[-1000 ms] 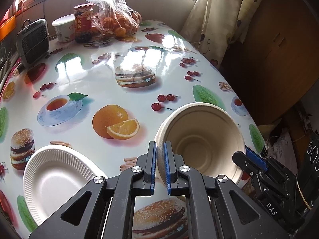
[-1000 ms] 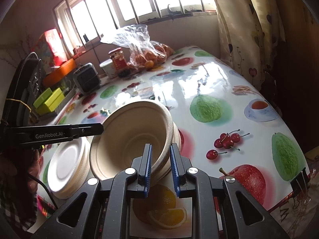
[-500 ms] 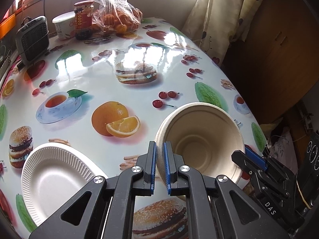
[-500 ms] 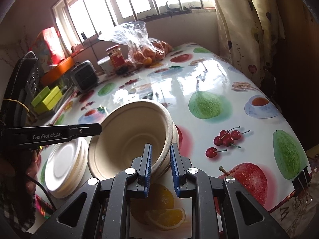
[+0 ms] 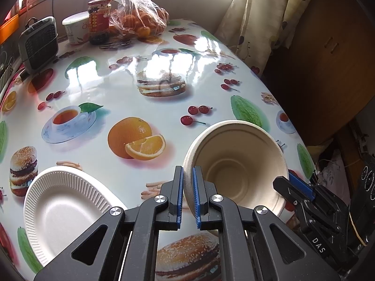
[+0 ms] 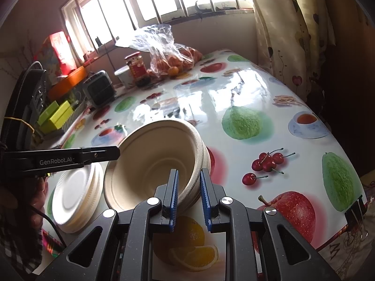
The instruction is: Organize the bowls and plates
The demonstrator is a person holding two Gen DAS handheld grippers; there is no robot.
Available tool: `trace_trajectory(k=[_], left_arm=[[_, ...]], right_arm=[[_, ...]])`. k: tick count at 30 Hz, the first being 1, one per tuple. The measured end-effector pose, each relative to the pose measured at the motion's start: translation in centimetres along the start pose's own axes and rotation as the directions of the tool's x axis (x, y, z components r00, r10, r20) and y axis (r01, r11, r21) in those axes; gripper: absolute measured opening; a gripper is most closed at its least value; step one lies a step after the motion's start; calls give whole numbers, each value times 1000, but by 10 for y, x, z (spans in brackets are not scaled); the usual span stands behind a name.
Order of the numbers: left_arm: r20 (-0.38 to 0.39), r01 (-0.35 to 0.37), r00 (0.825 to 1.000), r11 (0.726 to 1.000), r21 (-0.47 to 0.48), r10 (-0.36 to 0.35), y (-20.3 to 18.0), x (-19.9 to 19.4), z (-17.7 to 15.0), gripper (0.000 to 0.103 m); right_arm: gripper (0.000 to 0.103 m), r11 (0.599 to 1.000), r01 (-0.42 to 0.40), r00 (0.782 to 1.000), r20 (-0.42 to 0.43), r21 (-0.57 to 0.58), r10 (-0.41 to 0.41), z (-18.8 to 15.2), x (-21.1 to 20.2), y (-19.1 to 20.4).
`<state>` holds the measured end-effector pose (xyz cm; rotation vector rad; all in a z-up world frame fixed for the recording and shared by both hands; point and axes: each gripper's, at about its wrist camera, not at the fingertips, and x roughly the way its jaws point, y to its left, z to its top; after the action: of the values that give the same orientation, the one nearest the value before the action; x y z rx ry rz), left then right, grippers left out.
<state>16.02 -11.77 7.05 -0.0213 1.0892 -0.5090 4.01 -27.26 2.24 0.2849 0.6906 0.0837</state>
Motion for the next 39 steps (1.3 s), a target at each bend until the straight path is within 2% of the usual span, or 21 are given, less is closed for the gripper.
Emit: trace_trajectory(k=[25, 27, 30, 39], left_arm=[[1, -2, 1000, 1000, 3, 2, 1, 0, 0, 8], [1, -2, 1000, 1000, 2, 2, 1, 1, 0, 8], [0, -1, 1000, 1000, 6, 1, 1, 1, 0, 9], [0, -2, 1000, 1000, 8, 2, 1, 3, -1, 9]], right_arm=[[19, 1000, 1, 1000, -1, 0, -1, 0, 1, 0], [20, 1000, 1, 1000, 0, -1, -1, 0, 0, 0], [28, 1000, 8, 1000, -3, -5, -8, -1, 1, 1], [32, 1000, 7, 1000, -6, -5, -7, -1, 3, 1]])
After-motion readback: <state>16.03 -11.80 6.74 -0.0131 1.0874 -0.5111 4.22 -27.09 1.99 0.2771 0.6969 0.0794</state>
